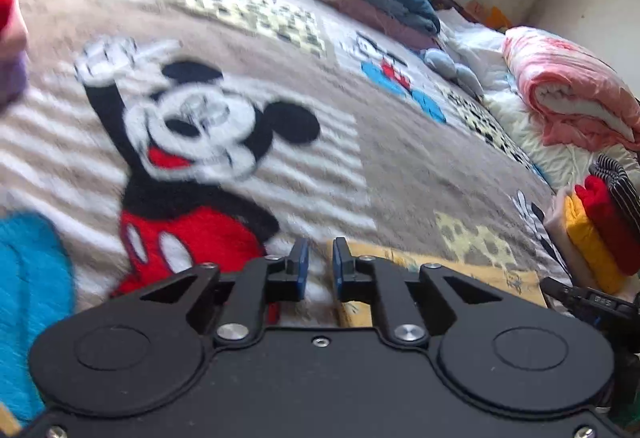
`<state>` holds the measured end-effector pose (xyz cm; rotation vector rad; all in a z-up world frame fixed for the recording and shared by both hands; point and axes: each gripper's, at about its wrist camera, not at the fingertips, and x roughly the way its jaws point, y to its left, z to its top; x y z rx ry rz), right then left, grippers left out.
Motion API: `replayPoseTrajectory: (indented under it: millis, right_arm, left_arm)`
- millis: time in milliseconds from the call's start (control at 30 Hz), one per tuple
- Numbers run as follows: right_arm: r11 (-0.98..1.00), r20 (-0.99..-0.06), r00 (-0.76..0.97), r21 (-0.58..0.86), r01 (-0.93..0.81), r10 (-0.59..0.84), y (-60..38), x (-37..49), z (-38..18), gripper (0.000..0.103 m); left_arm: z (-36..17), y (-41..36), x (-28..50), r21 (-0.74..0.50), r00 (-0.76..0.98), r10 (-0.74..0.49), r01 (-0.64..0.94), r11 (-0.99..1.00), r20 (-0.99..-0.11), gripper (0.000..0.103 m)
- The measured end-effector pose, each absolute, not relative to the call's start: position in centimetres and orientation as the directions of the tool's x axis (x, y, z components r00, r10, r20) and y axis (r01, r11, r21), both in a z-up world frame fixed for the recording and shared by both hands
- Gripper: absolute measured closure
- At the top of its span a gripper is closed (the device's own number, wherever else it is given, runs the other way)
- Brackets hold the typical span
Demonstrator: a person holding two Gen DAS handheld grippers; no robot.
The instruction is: Fold clothes
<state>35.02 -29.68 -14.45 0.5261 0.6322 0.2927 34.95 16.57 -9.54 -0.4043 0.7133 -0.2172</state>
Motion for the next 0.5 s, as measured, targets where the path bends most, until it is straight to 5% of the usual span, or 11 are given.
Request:
replayPoseTrajectory:
  millis: [167,267,333,500]
  right_arm:
    - [0.845,-0.450,0.739,0.438,-0.307,0.501,-26.9,34.3,-10.8,0.095]
    - [0.851,-0.540,0.658,0.345,-0.396,0.525,-24.0,34.3,-10.9,0.086]
    - [0.895,-0.634,0.645,0.192,-0.403,0.426,-22.2,34.2,-12.5,0.087]
    - [0.894,-0.555,0.708,0.182,-0.409,0.437,-22.5,31.6,-9.5,0.083]
  left_arm:
    - [-8.7,14.7,34.8,-0.446,0.690,-0.441,0.188,0.875,-0.574,0.091]
    - [-10.8,13.5,35.8,-0.414,0.629,-0.418,0.164,0.895,-0.655,0.070]
    - [-10.2,14.5,35.1,-0.426,0.662,-0.411,0.150,0.892,-0.627,0.070]
    - [-5.2,19.4,30.2,-0.437,0.822,-0.290,0.056,0.898,-0.490,0.067]
